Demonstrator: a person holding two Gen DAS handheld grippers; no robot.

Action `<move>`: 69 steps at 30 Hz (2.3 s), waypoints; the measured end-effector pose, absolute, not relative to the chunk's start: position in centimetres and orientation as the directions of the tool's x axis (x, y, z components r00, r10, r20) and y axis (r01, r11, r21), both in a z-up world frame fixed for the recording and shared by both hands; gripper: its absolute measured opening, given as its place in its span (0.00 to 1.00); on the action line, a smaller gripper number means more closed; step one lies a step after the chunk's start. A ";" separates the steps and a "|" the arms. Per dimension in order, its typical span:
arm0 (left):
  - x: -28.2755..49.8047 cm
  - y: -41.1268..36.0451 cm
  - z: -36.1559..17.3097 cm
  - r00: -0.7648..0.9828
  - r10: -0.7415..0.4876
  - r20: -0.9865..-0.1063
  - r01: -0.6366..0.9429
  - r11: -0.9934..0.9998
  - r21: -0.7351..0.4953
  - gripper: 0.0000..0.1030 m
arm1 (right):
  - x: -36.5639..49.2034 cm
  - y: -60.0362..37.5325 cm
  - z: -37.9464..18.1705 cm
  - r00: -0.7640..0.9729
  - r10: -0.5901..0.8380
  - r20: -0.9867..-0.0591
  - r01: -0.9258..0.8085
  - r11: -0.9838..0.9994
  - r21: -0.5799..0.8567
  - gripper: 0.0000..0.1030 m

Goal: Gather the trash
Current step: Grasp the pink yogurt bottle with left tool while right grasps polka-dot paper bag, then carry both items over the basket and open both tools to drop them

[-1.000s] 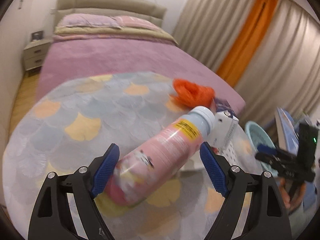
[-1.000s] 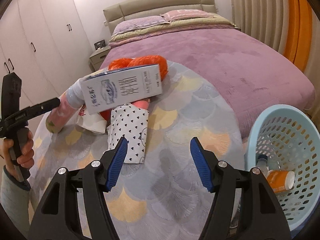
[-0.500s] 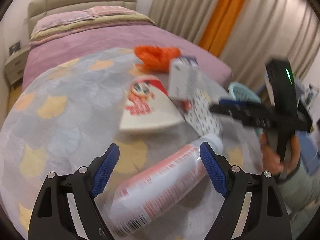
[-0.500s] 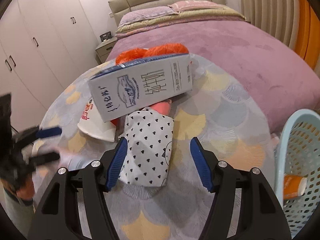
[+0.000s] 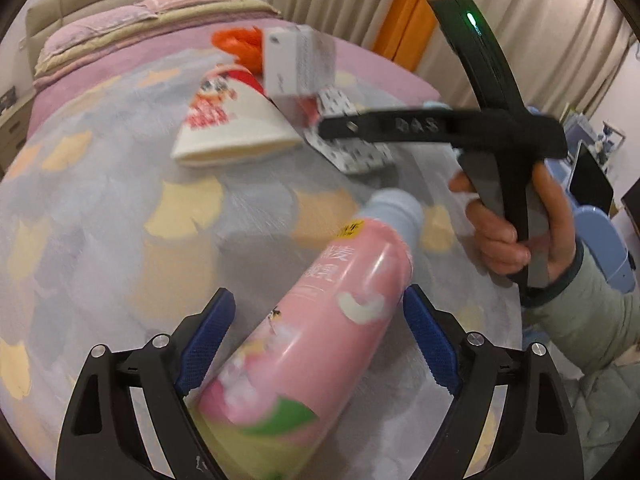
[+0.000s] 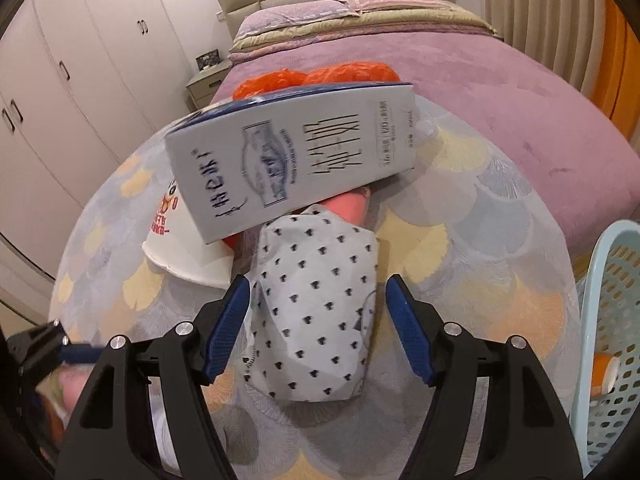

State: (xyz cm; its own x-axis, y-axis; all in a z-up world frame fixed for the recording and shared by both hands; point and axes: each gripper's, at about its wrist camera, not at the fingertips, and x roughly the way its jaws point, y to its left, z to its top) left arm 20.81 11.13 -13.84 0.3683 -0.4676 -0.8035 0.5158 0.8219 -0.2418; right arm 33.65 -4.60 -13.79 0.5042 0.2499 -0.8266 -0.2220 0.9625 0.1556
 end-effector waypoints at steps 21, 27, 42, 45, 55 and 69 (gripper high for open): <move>17.1 7.8 -12.7 0.484 -0.434 -0.760 0.334 0.894 -0.298 0.46 | 27.6 -9.5 -9.6 0.599 0.241 -0.763 -0.209 0.968 0.142 0.15; 17.0 6.2 -11.7 0.486 -0.505 -0.713 0.346 0.861 -0.373 0.46 | 26.3 -12.9 -7.4 0.643 0.231 -0.730 -0.174 0.972 0.155 0.15; 18.6 -3.4 -5.8 0.513 -0.610 -0.604 0.528 0.779 -0.338 0.44 | 24.4 -22.0 -5.0 0.674 0.184 -0.715 -0.031 0.975 0.221 0.15; 19.6 -5.3 -5.1 0.504 -0.641 -0.578 0.558 0.753 -0.349 0.44 | 24.2 -24.3 -5.0 0.683 0.155 -0.714 0.019 0.973 0.229 0.15; 23.7 -12.2 -5.0 0.463 -0.686 -0.561 0.621 0.703 -0.347 0.44 | 24.5 -31.3 -7.3 0.640 0.105 -0.761 0.167 0.948 0.271 0.15; 27.4 -16.8 -9.6 0.387 -0.714 -0.583 0.608 0.673 -0.421 0.44 | 24.8 -37.5 -13.1 0.509 0.097 -0.855 0.360 0.879 0.313 0.16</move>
